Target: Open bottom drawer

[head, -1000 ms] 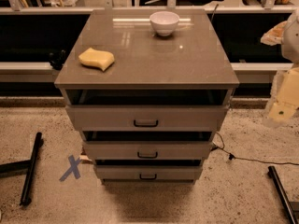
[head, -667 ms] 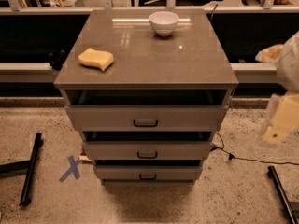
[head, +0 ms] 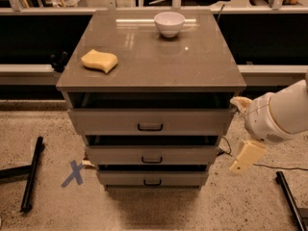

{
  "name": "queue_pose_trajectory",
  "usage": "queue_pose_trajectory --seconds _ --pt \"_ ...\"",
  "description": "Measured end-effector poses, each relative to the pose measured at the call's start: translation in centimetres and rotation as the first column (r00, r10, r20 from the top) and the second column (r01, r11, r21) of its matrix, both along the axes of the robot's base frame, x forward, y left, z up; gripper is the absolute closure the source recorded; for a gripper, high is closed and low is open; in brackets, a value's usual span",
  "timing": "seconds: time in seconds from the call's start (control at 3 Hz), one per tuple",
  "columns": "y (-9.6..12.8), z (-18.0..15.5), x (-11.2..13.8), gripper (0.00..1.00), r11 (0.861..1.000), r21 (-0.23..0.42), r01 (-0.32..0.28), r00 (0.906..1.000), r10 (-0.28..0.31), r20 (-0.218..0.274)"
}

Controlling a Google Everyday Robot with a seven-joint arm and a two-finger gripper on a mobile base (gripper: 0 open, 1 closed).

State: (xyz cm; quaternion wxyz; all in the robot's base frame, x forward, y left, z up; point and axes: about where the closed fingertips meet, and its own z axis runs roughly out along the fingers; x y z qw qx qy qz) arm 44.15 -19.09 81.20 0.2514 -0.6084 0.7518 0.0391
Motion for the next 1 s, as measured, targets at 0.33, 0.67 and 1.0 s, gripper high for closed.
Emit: queue_pose_trajectory --seconds 0.33,0.67,1.0 --pt "0.0 0.0 0.0 0.0 1.0 0.0 -0.001 1.0 0.001 -0.001" --pt "-0.5 -3.5 0.6 0.0 1.0 0.002 -0.009 0.9998 0.009 -0.02" --pt "-1.1 -9.4 1.0 0.0 0.999 0.021 -0.041 0.9975 0.042 -0.056"
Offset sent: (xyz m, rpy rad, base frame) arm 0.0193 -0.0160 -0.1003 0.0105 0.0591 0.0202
